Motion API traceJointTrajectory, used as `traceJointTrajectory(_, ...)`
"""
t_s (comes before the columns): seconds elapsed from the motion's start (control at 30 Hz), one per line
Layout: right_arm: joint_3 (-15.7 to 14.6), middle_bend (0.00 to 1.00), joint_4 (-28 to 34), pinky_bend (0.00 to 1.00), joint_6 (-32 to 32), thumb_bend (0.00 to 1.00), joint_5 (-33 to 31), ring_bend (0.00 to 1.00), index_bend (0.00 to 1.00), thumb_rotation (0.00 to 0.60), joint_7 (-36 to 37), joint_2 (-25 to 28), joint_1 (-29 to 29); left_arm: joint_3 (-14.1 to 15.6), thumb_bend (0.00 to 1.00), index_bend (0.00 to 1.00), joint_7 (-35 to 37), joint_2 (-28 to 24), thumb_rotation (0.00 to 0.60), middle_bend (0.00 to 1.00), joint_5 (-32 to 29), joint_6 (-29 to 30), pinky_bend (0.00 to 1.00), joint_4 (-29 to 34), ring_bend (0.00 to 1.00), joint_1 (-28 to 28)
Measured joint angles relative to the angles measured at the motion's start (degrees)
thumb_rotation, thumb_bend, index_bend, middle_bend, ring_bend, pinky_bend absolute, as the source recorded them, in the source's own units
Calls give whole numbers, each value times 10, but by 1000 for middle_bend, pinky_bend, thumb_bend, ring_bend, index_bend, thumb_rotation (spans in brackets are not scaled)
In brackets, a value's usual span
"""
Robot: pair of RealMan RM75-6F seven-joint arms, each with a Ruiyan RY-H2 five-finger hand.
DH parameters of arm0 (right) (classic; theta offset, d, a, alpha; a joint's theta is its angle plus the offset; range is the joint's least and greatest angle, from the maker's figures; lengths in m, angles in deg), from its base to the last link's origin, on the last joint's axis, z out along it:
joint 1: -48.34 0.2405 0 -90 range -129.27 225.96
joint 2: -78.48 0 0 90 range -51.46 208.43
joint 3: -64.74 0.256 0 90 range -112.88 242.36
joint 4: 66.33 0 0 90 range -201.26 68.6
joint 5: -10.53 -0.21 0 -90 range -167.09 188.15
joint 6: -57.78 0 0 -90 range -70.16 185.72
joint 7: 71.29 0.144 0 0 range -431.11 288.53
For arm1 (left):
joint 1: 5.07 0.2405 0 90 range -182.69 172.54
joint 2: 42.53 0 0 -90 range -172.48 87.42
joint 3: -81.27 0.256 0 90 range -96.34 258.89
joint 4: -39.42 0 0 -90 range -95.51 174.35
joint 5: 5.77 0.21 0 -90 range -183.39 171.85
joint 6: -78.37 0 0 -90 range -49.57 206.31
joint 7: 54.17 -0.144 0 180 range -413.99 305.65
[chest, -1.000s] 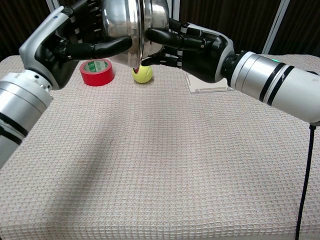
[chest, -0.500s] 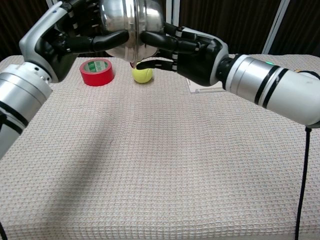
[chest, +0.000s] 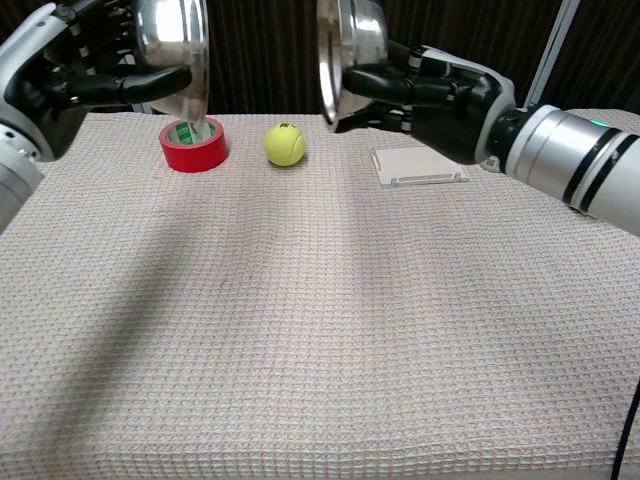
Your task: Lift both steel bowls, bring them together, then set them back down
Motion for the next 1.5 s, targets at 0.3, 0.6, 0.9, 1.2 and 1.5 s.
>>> traceJointTrajectory(0.3,-44,359,60,382,21,246,-55,272,352,600,-341,96,-50,80,148,443,-127,-164,600,460,32,-114,673,-11,435,-6)
traceJointTrajectory(0.6,-87,338,191,370,40,261,-212,261,337,600,-726,190,-97,133,149,455,-334,-227,600,473,53,-238,663,16,435,-48)
traceJointTrajectory(0.9,-97,334,247,362,-34,249,-360,261,334,600,-932,182,-152,131,150,444,-453,-187,600,429,2,-280,646,-27,403,-65)
traceJointTrajectory(1.2,-71,316,240,346,-23,219,-361,247,291,600,-951,159,-161,131,120,275,-432,-177,600,291,-14,-312,571,-48,304,-77)
traceJointTrajectory(1.5,-61,114,247,185,6,69,-361,59,15,600,-959,164,-159,131,0,0,-414,-182,600,0,-19,-329,200,-48,0,-88)
